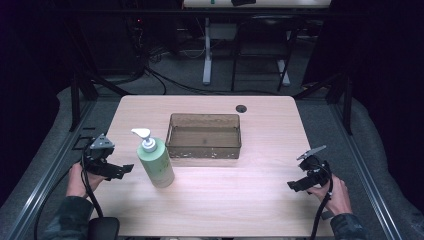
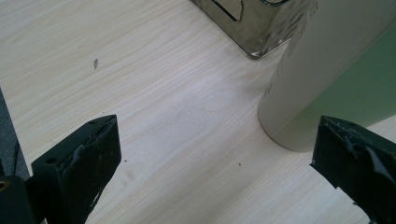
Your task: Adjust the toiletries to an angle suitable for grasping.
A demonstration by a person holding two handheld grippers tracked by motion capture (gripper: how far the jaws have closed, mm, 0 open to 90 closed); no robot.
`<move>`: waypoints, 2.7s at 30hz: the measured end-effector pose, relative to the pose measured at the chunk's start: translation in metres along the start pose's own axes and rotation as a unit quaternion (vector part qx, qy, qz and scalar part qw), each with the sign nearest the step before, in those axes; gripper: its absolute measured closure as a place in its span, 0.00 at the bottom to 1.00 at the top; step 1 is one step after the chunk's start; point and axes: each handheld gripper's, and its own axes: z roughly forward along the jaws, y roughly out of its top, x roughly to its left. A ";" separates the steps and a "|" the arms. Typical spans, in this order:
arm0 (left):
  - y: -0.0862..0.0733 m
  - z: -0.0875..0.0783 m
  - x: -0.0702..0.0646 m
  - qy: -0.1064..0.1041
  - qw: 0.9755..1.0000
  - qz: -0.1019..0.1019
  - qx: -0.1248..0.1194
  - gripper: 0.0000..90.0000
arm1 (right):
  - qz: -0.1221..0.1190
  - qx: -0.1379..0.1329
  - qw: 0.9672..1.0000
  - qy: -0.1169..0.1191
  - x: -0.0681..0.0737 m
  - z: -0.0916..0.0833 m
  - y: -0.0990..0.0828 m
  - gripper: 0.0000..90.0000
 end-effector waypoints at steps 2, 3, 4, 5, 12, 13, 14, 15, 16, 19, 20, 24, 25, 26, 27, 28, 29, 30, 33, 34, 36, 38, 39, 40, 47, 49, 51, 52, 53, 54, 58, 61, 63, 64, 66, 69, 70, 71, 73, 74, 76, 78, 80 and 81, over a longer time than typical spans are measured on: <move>0.002 -0.004 0.000 -0.005 1.000 0.002 0.000 0.01 | 0.001 0.000 1.000 0.004 0.000 -0.001 0.000 0.00; 0.003 -0.005 0.000 -0.009 1.000 0.003 -0.002 0.01 | -0.002 0.000 1.000 0.002 0.000 -0.001 0.000 0.00; 0.005 -0.007 0.001 -0.013 1.000 0.004 -0.002 0.00 | -0.001 -0.001 1.000 0.002 0.000 -0.002 0.000 0.00; 0.006 -0.008 0.001 -0.018 1.000 0.008 -0.001 0.00 | 0.001 -0.001 1.000 0.004 0.000 -0.002 0.000 0.00; 0.023 -0.019 -0.001 -0.048 0.997 0.053 0.015 0.00 | -0.004 -0.002 1.000 0.005 0.002 -0.002 0.001 0.00; 0.026 -0.021 -0.001 -0.050 0.997 0.059 0.015 0.00 | -0.003 -0.001 1.000 0.006 0.002 -0.002 0.001 0.00; 0.029 -0.023 -0.001 -0.051 0.997 0.064 0.015 0.00 | -0.001 -0.001 1.000 0.008 0.002 -0.002 0.001 0.00; 0.032 -0.025 -0.002 -0.053 0.996 0.069 0.019 0.00 | -0.005 -0.002 1.000 0.007 0.002 -0.002 0.001 0.00; 0.036 -0.026 -0.002 -0.053 0.996 0.075 0.021 0.00 | -0.005 -0.001 1.000 0.010 0.002 -0.002 0.001 0.00; 0.046 -0.031 -0.002 -0.061 0.994 0.090 0.030 0.00 | -0.005 -0.001 1.000 0.009 0.002 -0.002 0.001 0.00; 0.049 -0.032 -0.003 -0.062 0.993 0.097 0.033 0.00 | -0.004 -0.002 1.000 0.010 0.002 -0.002 0.001 0.00; 0.065 -0.039 -0.006 -0.080 0.989 0.121 0.042 0.00 | -0.005 -0.001 1.000 0.010 0.002 -0.002 0.001 0.00; 0.069 -0.041 -0.006 -0.085 0.988 0.123 0.038 0.00 | -0.006 -0.001 1.000 0.012 0.002 -0.002 0.001 0.00; 0.073 -0.043 -0.007 -0.090 0.987 0.129 0.036 0.00 | -0.007 0.000 1.000 0.010 0.002 -0.002 0.001 0.00; 0.076 -0.045 -0.008 -0.096 0.986 0.132 0.033 0.01 | -0.006 -0.001 1.000 0.012 0.002 -0.002 0.001 0.00; 0.080 -0.046 -0.009 -0.098 0.985 0.136 0.031 0.01 | -0.005 -0.001 1.000 0.011 0.002 -0.002 0.001 0.00; 0.084 -0.048 -0.010 -0.103 0.984 0.141 0.030 0.01 | -0.003 -0.001 1.000 0.012 0.002 -0.002 0.001 0.00; 0.088 -0.048 -0.012 -0.107 0.983 0.144 0.030 0.01 | -0.003 -0.002 1.000 0.011 0.002 -0.002 0.001 0.00; 0.098 -0.050 -0.016 -0.116 0.980 0.157 0.035 0.01 | -0.003 -0.002 1.000 0.012 0.002 -0.002 0.000 0.00; 0.102 -0.050 -0.017 -0.118 0.979 0.164 0.038 0.01 | -0.003 -0.002 1.000 0.012 0.002 -0.002 0.000 0.00; 0.108 -0.050 -0.019 -0.127 0.976 0.170 0.038 0.01 | -0.001 -0.003 1.000 0.014 0.002 -0.002 0.001 0.01; 0.116 -0.052 -0.021 -0.136 0.974 0.178 0.036 0.01 | -0.001 -0.003 1.000 0.014 0.003 -0.003 0.001 0.01; 0.118 -0.052 -0.022 -0.138 0.973 0.179 0.036 0.01 | -0.004 -0.003 1.000 0.012 0.002 -0.003 0.001 0.01; 0.121 -0.053 -0.023 -0.138 0.973 0.183 0.034 0.01 | -0.004 -0.003 1.000 0.011 0.002 -0.003 0.001 0.01; 0.139 -0.053 -0.034 -0.162 0.964 0.205 0.043 0.15 | -0.002 -0.003 1.000 0.013 0.002 -0.002 0.001 0.01; 0.142 -0.052 -0.037 -0.170 0.961 0.213 0.049 0.18 | -0.004 -0.003 1.000 0.012 0.002 -0.002 0.000 0.01; 0.145 -0.051 -0.039 -0.175 0.959 0.217 0.052 0.22 | -0.002 -0.005 1.000 0.014 0.002 -0.002 0.000 0.01; 0.146 -0.050 -0.041 -0.174 0.959 0.219 0.055 0.24 | -0.002 -0.005 1.000 0.013 0.001 -0.002 0.000 0.01; 0.146 -0.049 -0.041 -0.179 0.958 0.218 0.054 0.27 | -0.001 -0.004 1.000 0.014 0.001 -0.002 0.000 0.01; 0.147 -0.049 -0.041 -0.177 0.958 0.219 0.053 0.34 | -0.002 -0.004 1.000 0.013 0.001 -0.002 0.000 0.01; 0.147 -0.049 -0.041 -0.174 0.958 0.222 0.046 0.47 | -0.002 -0.005 1.000 0.012 0.001 -0.002 0.000 0.01; 0.147 -0.050 -0.038 -0.177 0.959 0.218 0.038 0.55 | -0.002 -0.005 1.000 0.012 0.001 -0.002 0.000 0.01; 0.146 -0.050 -0.038 -0.179 0.959 0.217 0.036 0.58 | -0.002 -0.005 1.000 0.012 0.001 -0.002 0.000 0.01; 0.146 -0.050 -0.038 -0.184 0.957 0.220 0.034 0.60 | -0.002 -0.005 1.000 0.011 0.001 -0.002 0.000 0.01; 0.146 -0.051 -0.040 -0.189 0.957 0.219 0.034 0.63 | -0.002 -0.006 1.000 0.011 0.001 -0.003 0.000 0.01; 0.145 -0.051 -0.042 -0.195 0.956 0.217 0.031 0.68 | -0.003 -0.006 1.000 0.010 0.001 -0.003 0.000 0.02; 0.145 -0.051 -0.043 -0.196 0.956 0.217 0.029 0.69 | -0.002 -0.007 1.000 0.010 0.002 -0.003 0.000 0.02; 0.145 -0.050 -0.044 -0.192 0.957 0.214 0.028 0.69 | -0.001 -0.007 1.000 0.011 0.002 -0.003 0.000 0.02; 0.145 -0.050 -0.046 -0.191 0.959 0.206 0.026 0.69 | -0.002 -0.007 1.000 0.010 0.002 -0.003 0.000 0.02; 0.145 -0.049 -0.046 -0.189 0.961 0.199 0.024 0.69 | 0.000 -0.007 1.000 0.012 0.002 -0.003 0.000 0.02; 0.145 -0.049 -0.048 -0.182 0.966 0.183 0.026 0.69 | -0.002 -0.006 1.000 0.010 0.001 -0.003 0.000 0.02; 0.146 -0.050 -0.053 -0.170 0.969 0.175 0.032 0.69 | 0.001 -0.006 1.000 0.011 0.001 -0.003 0.000 0.02; 0.146 -0.051 -0.056 -0.161 0.972 0.169 0.037 0.69 | 0.001 -0.006 1.000 0.011 0.001 -0.003 0.000 0.02; 0.146 -0.052 -0.056 -0.159 0.972 0.169 0.040 0.69 | 0.001 -0.005 1.000 0.011 0.001 -0.003 0.000 0.02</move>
